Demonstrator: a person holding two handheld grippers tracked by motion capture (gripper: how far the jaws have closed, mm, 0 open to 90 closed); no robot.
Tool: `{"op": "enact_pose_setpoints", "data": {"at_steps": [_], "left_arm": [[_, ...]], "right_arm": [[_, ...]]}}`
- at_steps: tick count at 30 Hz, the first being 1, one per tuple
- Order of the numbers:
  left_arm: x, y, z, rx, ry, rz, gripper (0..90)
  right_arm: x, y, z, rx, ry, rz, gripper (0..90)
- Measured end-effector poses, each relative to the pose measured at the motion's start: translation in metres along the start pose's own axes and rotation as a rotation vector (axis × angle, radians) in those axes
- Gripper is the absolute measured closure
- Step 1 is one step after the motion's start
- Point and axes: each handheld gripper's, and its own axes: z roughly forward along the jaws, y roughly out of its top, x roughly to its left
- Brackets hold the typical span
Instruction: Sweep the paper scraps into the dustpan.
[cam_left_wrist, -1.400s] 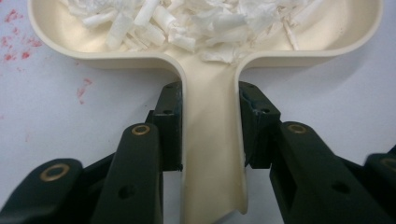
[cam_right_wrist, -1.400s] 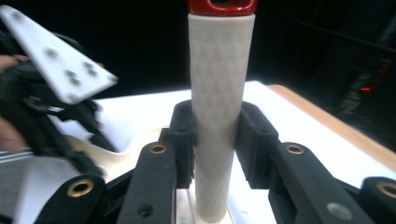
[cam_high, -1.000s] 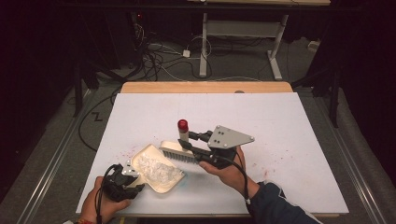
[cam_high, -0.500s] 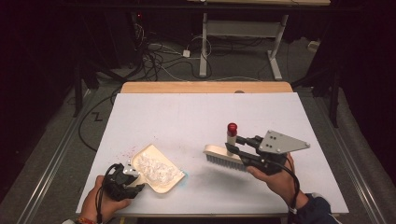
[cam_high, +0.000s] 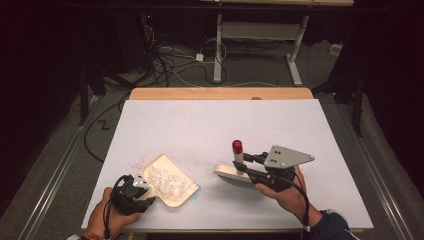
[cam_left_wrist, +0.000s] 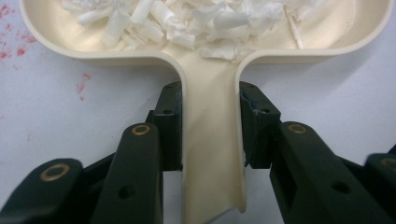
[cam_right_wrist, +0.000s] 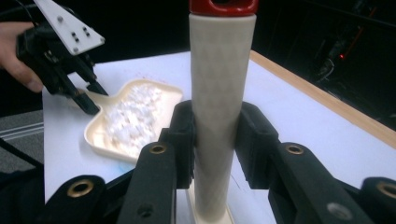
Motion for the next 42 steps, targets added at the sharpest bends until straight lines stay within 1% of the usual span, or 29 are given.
{"op": "enact_pose_setpoints", "data": {"at_steps": [4,7,9,12,16,18,21,22,24,25,26,28,33,36,38,42], "left_arm": [[-0.001,0.0,0.0,0.001,0.0,0.009,63.3],[-0.003,0.001,0.0,0.004,-0.005,0.022,63.2],[-0.004,0.001,0.0,0.005,-0.011,0.027,63.3],[-0.004,0.0,0.0,0.004,-0.012,0.03,63.3],[-0.006,0.001,-0.001,0.009,-0.011,0.035,63.2],[-0.006,0.001,0.0,0.011,-0.011,0.036,63.2],[-0.006,0.001,0.0,0.014,-0.008,0.035,63.2],[-0.006,0.002,0.0,0.015,-0.007,0.036,63.3],[-0.007,0.002,-0.001,0.015,-0.004,0.036,63.3],[-0.007,0.002,-0.001,0.015,-0.004,0.036,63.2],[-0.008,0.002,0.0,0.015,-0.003,0.036,63.2],[-0.008,0.002,0.0,0.015,-0.003,0.037,63.2],[-0.007,0.001,0.0,0.009,-0.011,0.032,63.2],[-0.007,0.001,0.0,0.012,-0.009,0.037,63.2],[-0.007,0.002,0.0,0.012,-0.009,0.038,63.2],[-0.007,0.001,0.0,0.007,-0.013,0.036,63.2]], "right_arm": [[0.009,0.012,0.023,-0.028,0.033,-0.005,70.8],[0.015,0.019,0.032,-0.061,0.038,-0.02,70.7],[0.017,0.023,0.034,-0.08,0.052,-0.023,70.7],[0.017,0.026,0.03,-0.093,0.056,-0.024,70.7],[0.011,0.024,0.016,-0.074,0.054,-0.024,70.7],[0.007,0.019,0.007,-0.054,0.061,-0.016,70.7],[0.004,0.011,-0.005,-0.026,0.049,-0.02,70.7],[0.003,0.009,-0.008,-0.017,0.048,-0.011,70.7],[0.001,0.005,-0.011,-0.004,0.054,0.003,70.7],[0.0,0.003,-0.009,0.007,0.056,0.002,70.7],[0.0,0.001,-0.007,0.013,0.054,0.004,70.7],[0.001,-0.001,0.002,0.009,0.055,0.017,70.8],[0.007,0.005,0.025,-0.031,0.033,0.008,70.8],[0.009,0.011,0.043,-0.052,0.038,0.008,70.8],[0.013,0.015,0.055,-0.067,0.059,0.016,70.8],[0.018,0.021,0.066,-0.094,0.076,0.019,70.8]]}}
